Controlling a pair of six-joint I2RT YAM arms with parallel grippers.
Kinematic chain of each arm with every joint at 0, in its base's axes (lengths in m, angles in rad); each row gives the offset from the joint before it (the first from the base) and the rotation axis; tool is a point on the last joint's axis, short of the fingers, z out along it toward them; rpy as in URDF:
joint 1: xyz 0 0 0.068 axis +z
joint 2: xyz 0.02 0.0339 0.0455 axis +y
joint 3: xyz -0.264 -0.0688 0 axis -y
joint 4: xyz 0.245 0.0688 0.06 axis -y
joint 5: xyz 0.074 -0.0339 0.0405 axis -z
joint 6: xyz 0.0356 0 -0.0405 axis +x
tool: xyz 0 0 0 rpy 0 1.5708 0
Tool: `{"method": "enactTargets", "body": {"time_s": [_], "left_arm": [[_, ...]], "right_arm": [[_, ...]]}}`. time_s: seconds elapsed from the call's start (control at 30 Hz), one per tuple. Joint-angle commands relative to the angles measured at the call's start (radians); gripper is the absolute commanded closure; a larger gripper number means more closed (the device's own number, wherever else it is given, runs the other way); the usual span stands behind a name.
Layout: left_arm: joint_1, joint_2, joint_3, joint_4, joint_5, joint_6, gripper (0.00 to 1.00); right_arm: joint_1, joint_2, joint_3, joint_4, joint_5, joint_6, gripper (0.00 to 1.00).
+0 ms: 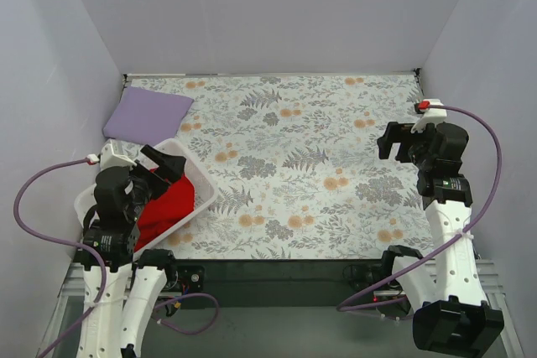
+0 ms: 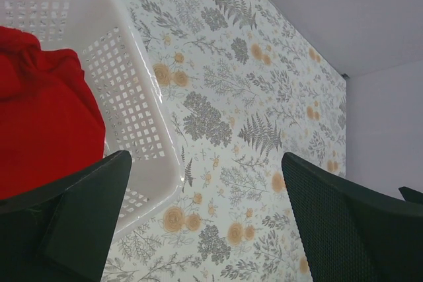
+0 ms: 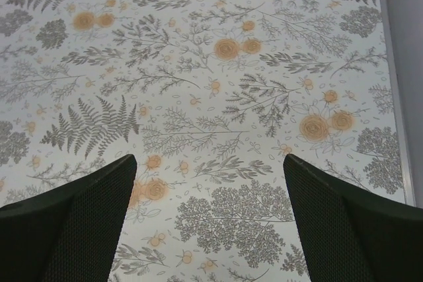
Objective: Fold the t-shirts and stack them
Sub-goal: Grab the tshirt from the pile
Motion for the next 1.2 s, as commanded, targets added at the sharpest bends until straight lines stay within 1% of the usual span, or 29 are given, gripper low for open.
{"method": "enactTargets", "body": {"time_s": [0.0,0.03,0.07,0.1,0.13,0.2,0.27,0.33,0.37,0.4,0.47,0.57,0.7,0.9,1.0,1.07,1.1,1.13,1.17], "left_arm": [[-0.002,0.013,0.041,-0.114,-0.033,-0.040,0.03],[-0.002,0.021,0.044,-0.128,-0.068,-0.050,0.03],[-0.002,0.036,0.044,-0.160,-0.087,-0.066,0.03],[-0.002,0.050,0.045,-0.178,-0.108,-0.102,0.04],[-0.002,0.062,0.048,-0.198,-0.165,-0.127,0.04],[-0.002,0.120,0.064,-0.262,-0.214,-0.202,0.04],[-0.002,0.169,0.094,-0.331,-0.283,-0.260,0.04],[-0.002,0.244,0.120,-0.376,-0.322,-0.334,0.07],[-0.002,0.269,0.133,-0.423,-0.360,-0.353,0.09],[-0.002,0.316,0.159,-0.448,-0.375,-0.369,0.13],[-0.002,0.346,0.170,-0.502,-0.412,-0.419,0.14],[-0.002,0.377,0.154,-0.524,-0.435,-0.465,0.16],[-0.002,0.419,0.072,-0.419,-0.438,-0.439,0.16],[0.000,0.599,-0.017,-0.287,-0.423,-0.455,0.16],[0.001,0.674,-0.068,-0.183,-0.441,-0.449,0.17],[0.001,0.703,-0.073,-0.145,-0.466,-0.422,0.26],[0.001,0.716,-0.070,-0.135,-0.478,-0.393,0.52],[0.001,0.710,-0.062,-0.094,-0.487,-0.355,0.68],[0.001,0.694,-0.053,-0.056,-0.466,-0.295,0.82]], "right_arm": [[0.001,-0.018,-0.008,0.050,-0.153,-0.078,0.01],[0.000,-0.023,-0.017,0.048,-0.270,-0.126,0.01],[0.000,-0.026,-0.031,0.039,-0.362,-0.263,0.02],[0.001,-0.028,-0.048,0.019,-0.466,-0.343,0.01],[0.003,-0.026,-0.066,-0.018,-0.651,-0.441,0.02],[0.008,-0.020,-0.089,-0.073,-0.737,-0.518,0.02],[0.008,-0.009,-0.141,-0.079,-0.824,-0.523,0.02],[0.006,-0.002,-0.186,-0.092,-0.900,-0.562,0.02],[0.005,-0.003,-0.200,-0.093,-0.906,-0.572,0.02],[0.005,-0.006,-0.214,-0.093,-0.906,-0.595,0.02],[0.003,-0.009,-0.237,-0.092,-0.894,-0.608,0.02],[0.000,0.000,-0.243,-0.092,-0.889,-0.617,0.02],[0.001,0.020,-0.235,-0.089,-0.866,-0.623,0.02],[0.000,0.012,-0.237,-0.092,-0.857,-0.623,0.02],[-0.003,-0.012,-0.244,-0.092,-0.848,-0.625,0.02],[-0.005,-0.017,-0.246,-0.092,-0.851,-0.625,0.02],[-0.006,-0.020,-0.247,-0.092,-0.856,-0.625,0.02],[-0.008,-0.020,-0.247,-0.092,-0.860,-0.623,0.02],[-0.008,-0.021,-0.247,-0.093,-0.860,-0.625,0.02]]}}
